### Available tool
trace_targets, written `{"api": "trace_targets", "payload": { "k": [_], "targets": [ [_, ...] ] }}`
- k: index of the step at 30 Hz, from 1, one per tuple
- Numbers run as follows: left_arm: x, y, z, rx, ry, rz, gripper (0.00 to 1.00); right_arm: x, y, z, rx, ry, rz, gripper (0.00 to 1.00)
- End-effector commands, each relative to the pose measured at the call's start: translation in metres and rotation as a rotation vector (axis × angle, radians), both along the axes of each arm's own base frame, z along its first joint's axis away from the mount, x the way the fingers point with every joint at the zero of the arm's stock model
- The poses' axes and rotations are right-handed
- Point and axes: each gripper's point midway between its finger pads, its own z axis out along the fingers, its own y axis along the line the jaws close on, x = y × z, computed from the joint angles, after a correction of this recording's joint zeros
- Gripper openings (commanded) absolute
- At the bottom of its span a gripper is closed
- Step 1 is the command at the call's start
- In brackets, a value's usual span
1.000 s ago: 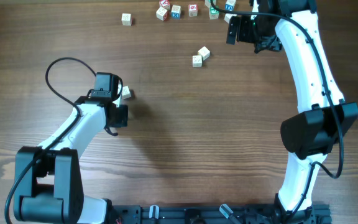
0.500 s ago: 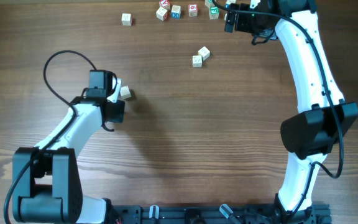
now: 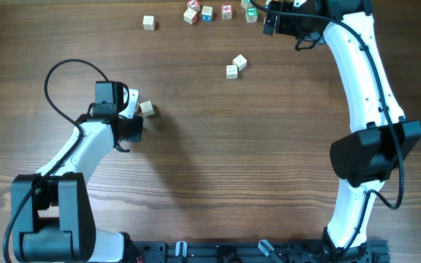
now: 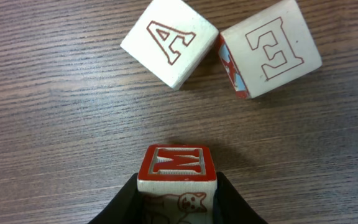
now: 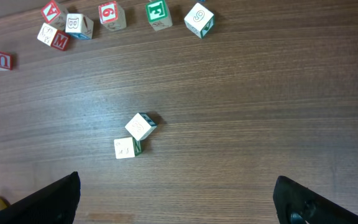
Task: Form a circle
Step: 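Carry the 'M' block toward the 'A' and 'E' blocks with the left gripper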
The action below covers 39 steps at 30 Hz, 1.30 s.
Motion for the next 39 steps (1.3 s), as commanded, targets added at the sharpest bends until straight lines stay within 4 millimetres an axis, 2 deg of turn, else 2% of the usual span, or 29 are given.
{"api": "trace_targets", "payload": {
  "k": [1,4,7,8,9,10,17,20,24,27,30,35,37,39],
  "targets": [
    [-0.002,-0.003,-0.005,-0.018,0.011,-0.027,0.18,-0.001,-0.002,0.021,-0.004,-0.051,-0.009,1.00],
    [-0.001,-0.004,-0.005,-0.019,0.008,-0.031,0.18,-0.001,-0.002,0.021,-0.004,-0.051,-0.008,1.00],
    [0.001,-0.004,-0.004,-0.020,0.000,-0.031,0.22,-0.001,-0.002,0.021,-0.004,-0.051,-0.008,1.00],
    [0.002,-0.004,-0.004,-0.020,-0.003,-0.031,0.24,-0.001,-0.002,0.021,-0.004,-0.051,-0.009,0.99],
    [0.002,-0.004,-0.004,-0.024,-0.003,-0.033,0.34,-0.001,-0.002,0.021,-0.004,-0.050,-0.008,1.00],
    [0.002,-0.005,-0.004,-0.028,-0.003,-0.034,0.38,-0.001,-0.002,0.021,-0.004,-0.051,-0.008,1.00],
    [0.002,-0.009,-0.004,-0.048,-0.003,-0.042,0.46,-0.001,-0.002,0.021,-0.004,-0.050,-0.008,1.00],
    [0.002,-0.009,-0.004,-0.048,-0.002,-0.041,0.58,-0.001,-0.002,0.021,-0.004,-0.051,-0.009,1.00],
    [0.000,-0.009,-0.003,-0.050,0.001,-0.039,0.66,-0.001,-0.002,0.021,-0.004,-0.051,-0.008,1.00],
    [-0.006,-0.009,0.005,-0.052,0.005,-0.035,0.72,-0.001,-0.002,0.021,-0.004,-0.050,-0.009,1.00],
    [-0.005,-0.012,0.028,-0.092,-0.051,0.016,0.72,-0.001,-0.002,0.021,-0.004,-0.050,-0.009,1.00],
    [-0.018,-0.024,0.087,-0.197,-0.170,0.065,0.70,-0.001,-0.002,0.021,-0.004,-0.050,-0.009,1.00],
    [-0.028,-0.024,0.108,-0.216,-0.216,0.103,0.56,-0.001,-0.002,0.021,-0.004,-0.051,-0.008,1.00],
    [-0.034,-0.024,0.119,-0.259,-0.240,0.179,0.40,-0.001,-0.002,0.021,-0.004,-0.051,-0.009,1.00]
  ]
}}
